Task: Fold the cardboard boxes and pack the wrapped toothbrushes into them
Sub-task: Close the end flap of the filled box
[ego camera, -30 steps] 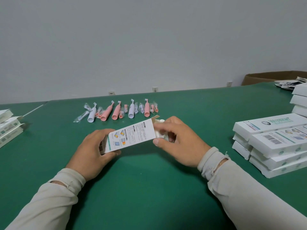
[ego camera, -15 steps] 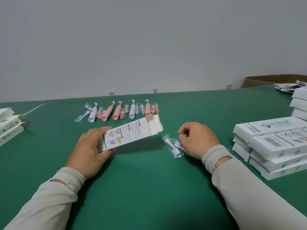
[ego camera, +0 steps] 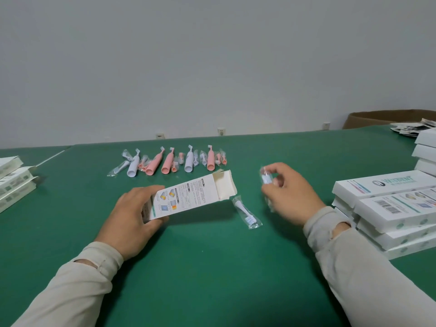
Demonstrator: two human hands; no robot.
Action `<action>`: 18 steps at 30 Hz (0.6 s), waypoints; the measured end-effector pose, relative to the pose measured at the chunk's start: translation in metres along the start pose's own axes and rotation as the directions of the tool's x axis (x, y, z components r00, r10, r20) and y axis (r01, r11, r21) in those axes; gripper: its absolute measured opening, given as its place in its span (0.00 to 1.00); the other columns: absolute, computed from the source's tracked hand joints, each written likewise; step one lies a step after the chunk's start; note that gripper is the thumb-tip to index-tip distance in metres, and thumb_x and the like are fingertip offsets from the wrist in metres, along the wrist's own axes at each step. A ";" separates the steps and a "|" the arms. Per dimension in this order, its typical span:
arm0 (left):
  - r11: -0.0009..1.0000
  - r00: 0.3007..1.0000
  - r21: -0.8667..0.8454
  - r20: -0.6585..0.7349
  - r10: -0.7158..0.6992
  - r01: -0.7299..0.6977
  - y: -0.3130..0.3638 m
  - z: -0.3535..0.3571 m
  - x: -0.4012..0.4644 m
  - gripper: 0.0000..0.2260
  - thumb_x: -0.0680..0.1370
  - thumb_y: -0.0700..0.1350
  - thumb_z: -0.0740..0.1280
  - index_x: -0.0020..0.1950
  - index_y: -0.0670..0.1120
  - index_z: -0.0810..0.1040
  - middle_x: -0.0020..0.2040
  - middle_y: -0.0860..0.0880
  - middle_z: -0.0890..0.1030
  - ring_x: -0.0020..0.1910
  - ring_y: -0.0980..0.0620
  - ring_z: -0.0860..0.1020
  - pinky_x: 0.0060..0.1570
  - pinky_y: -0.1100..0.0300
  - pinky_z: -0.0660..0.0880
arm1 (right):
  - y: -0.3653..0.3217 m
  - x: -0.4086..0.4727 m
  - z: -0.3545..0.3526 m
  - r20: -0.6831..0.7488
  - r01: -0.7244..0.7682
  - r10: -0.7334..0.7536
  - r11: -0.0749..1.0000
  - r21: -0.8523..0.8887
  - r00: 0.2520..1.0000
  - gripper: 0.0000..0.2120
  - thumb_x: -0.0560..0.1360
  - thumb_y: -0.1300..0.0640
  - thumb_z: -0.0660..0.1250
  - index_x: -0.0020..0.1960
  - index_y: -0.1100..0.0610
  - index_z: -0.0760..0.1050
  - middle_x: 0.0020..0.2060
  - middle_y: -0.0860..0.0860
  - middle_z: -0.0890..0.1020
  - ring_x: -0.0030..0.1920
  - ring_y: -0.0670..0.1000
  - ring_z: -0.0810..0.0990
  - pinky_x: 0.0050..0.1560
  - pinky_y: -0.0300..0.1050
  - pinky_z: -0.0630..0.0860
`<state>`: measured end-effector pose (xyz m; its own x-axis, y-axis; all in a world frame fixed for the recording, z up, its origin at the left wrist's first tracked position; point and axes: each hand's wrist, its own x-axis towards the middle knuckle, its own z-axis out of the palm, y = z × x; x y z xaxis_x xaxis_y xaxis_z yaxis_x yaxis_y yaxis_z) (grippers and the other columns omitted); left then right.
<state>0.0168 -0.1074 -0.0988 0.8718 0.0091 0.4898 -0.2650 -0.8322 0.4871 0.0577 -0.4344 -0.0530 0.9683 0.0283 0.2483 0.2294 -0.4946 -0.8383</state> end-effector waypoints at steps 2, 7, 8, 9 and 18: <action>1.000 1.000 0.005 0.013 0.022 -0.022 0.001 0.001 0.000 0.28 0.70 0.42 0.78 0.67 0.56 0.75 0.58 0.56 0.76 0.59 0.50 0.72 0.61 0.49 0.72 | -0.014 -0.006 0.006 -0.095 0.089 -0.063 0.949 0.301 0.994 0.10 0.72 0.62 0.65 0.50 0.49 0.75 0.26 0.48 0.77 0.25 0.47 0.75 0.31 0.44 0.72; 0.999 0.999 0.011 0.020 0.047 -0.047 0.003 0.001 0.000 0.28 0.70 0.44 0.78 0.67 0.59 0.74 0.58 0.58 0.76 0.59 0.50 0.73 0.62 0.50 0.71 | -0.031 -0.023 0.030 -0.207 0.201 -0.122 0.884 0.422 0.971 0.10 0.76 0.60 0.69 0.45 0.45 0.72 0.36 0.48 0.83 0.34 0.49 0.86 0.30 0.39 0.76; 0.999 0.999 0.015 0.020 0.047 -0.047 0.003 0.001 0.000 0.28 0.70 0.44 0.78 0.67 0.59 0.73 0.58 0.58 0.76 0.59 0.50 0.73 0.62 0.49 0.71 | -0.030 -0.024 0.032 -0.231 0.209 -0.125 0.898 0.386 0.965 0.10 0.76 0.59 0.69 0.46 0.45 0.72 0.37 0.47 0.84 0.36 0.48 0.86 0.33 0.41 0.78; 0.999 0.999 0.018 0.022 0.046 -0.047 0.003 0.001 -0.001 0.28 0.70 0.44 0.78 0.67 0.59 0.73 0.58 0.58 0.76 0.59 0.50 0.73 0.62 0.49 0.71 | -0.029 -0.024 0.033 -0.247 0.207 -0.118 0.902 0.378 0.962 0.09 0.76 0.59 0.70 0.47 0.46 0.72 0.38 0.46 0.84 0.36 0.47 0.86 0.35 0.43 0.79; 0.995 0.994 -0.012 0.043 0.102 -0.101 0.013 0.005 -0.001 0.30 0.70 0.44 0.78 0.62 0.70 0.69 0.57 0.69 0.72 0.58 0.54 0.73 0.60 0.55 0.70 | -0.032 -0.033 0.053 -0.310 0.160 -0.066 0.943 0.291 0.949 0.06 0.72 0.47 0.75 0.40 0.48 0.82 0.44 0.43 0.84 0.49 0.47 0.82 0.53 0.50 0.79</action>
<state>0.0140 -0.1206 -0.0966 0.8570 -0.0995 0.5056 -0.3572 -0.8218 0.4438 0.0240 -0.3737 -0.0601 0.8727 -0.2099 0.4408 0.4005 -0.2087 -0.8922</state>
